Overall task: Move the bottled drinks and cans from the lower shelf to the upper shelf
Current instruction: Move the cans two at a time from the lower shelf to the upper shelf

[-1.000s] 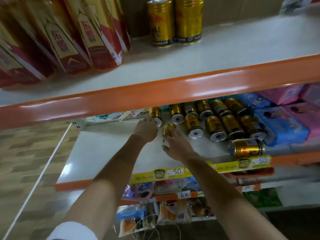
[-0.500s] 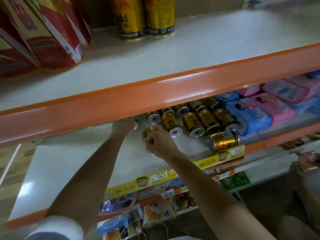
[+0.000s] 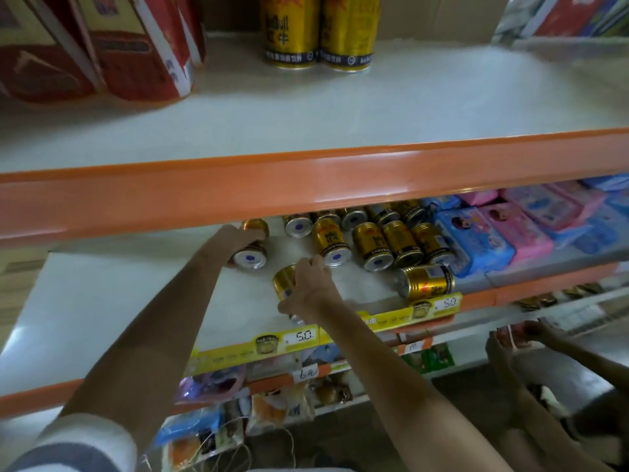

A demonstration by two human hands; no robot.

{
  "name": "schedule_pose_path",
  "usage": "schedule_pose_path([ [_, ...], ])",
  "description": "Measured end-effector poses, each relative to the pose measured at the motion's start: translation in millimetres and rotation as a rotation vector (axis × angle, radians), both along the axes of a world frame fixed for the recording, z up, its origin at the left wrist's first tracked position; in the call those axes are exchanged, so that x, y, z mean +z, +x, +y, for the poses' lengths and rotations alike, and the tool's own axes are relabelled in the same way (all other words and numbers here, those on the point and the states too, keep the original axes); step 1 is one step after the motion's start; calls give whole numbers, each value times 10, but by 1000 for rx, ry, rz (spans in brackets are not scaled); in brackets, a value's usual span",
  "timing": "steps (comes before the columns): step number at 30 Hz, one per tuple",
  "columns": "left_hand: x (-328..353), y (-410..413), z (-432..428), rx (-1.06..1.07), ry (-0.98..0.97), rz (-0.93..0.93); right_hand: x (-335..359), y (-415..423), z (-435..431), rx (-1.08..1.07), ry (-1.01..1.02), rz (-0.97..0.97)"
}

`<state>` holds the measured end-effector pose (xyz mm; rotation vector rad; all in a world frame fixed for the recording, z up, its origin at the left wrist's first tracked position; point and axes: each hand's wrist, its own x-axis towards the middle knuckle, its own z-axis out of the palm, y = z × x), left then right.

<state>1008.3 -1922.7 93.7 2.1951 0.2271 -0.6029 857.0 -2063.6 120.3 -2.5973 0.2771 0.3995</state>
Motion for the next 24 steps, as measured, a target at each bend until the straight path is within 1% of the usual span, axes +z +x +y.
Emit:
schedule_pose_path([
  [3, 98, -240, 154, 47, 42, -11, 47, 59, 59, -18, -34, 57],
  [4, 68, -317, 210, 72, 25, -27, 50, 77, 62, -30, -23, 78],
  [6, 17, -471, 336, 139, -62, -61, 62, 94, 42, -34, 8, 111],
  [9, 15, -780, 499, 189, -258, -245, 113, 113, -32, -3, 14, 135],
  [11, -39, -973, 622, 163, -293, -335, 142, 122, -58, -4, 11, 144],
  [14, -161, -1191, 788, 182, -348, -348, 119, 140, -45, -13, 0, 176],
  [16, -206, -1296, 827, 185, -336, -364, 99, 148, -22, -38, 23, 177],
  [20, -246, -1433, 827, 183, -330, -415, 92, 162, 29, -25, -11, 169],
  [24, -266, -1473, 834, 176, -319, -424, 37, 147, 60, -59, 107, 145],
])
